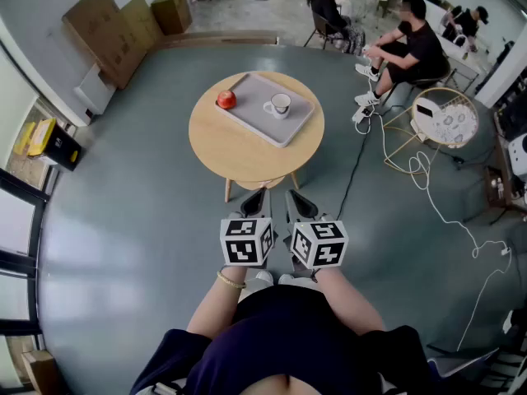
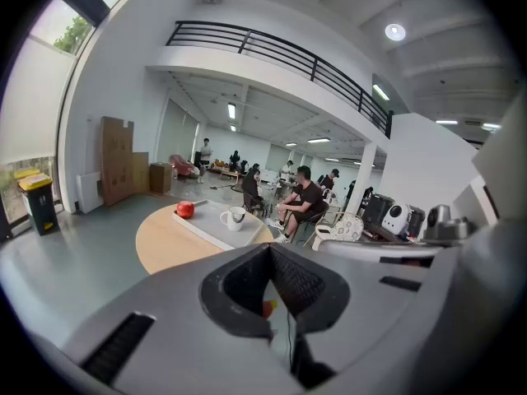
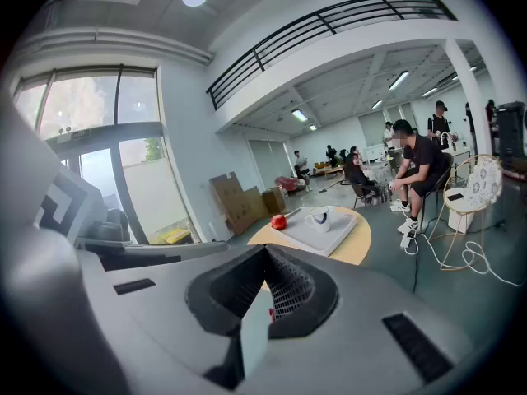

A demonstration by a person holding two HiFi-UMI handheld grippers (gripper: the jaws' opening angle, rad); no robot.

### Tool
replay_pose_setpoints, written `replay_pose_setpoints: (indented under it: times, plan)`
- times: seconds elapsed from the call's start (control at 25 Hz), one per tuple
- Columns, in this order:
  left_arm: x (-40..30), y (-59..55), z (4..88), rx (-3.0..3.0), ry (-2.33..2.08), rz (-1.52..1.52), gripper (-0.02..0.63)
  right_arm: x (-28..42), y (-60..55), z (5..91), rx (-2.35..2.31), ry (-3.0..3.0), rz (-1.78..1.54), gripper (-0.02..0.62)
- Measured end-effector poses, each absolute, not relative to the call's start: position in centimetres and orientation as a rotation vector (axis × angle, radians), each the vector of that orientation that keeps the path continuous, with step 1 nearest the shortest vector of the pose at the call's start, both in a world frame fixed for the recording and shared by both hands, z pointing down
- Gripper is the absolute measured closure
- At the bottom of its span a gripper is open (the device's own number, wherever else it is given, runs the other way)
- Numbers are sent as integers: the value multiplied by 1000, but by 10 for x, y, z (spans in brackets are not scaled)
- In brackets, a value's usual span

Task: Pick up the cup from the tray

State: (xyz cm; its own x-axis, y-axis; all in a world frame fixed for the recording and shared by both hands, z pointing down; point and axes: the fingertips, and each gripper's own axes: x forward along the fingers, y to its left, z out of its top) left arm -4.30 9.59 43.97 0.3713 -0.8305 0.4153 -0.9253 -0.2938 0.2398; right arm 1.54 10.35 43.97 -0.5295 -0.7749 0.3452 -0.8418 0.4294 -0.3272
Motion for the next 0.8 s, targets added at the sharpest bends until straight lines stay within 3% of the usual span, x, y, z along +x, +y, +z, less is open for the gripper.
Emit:
replay_pose_setpoints:
  times: [0.8]
  plan:
    - [-42,98,436,2215,-1504,290,600,7,107,440,1407,-2542,701,588]
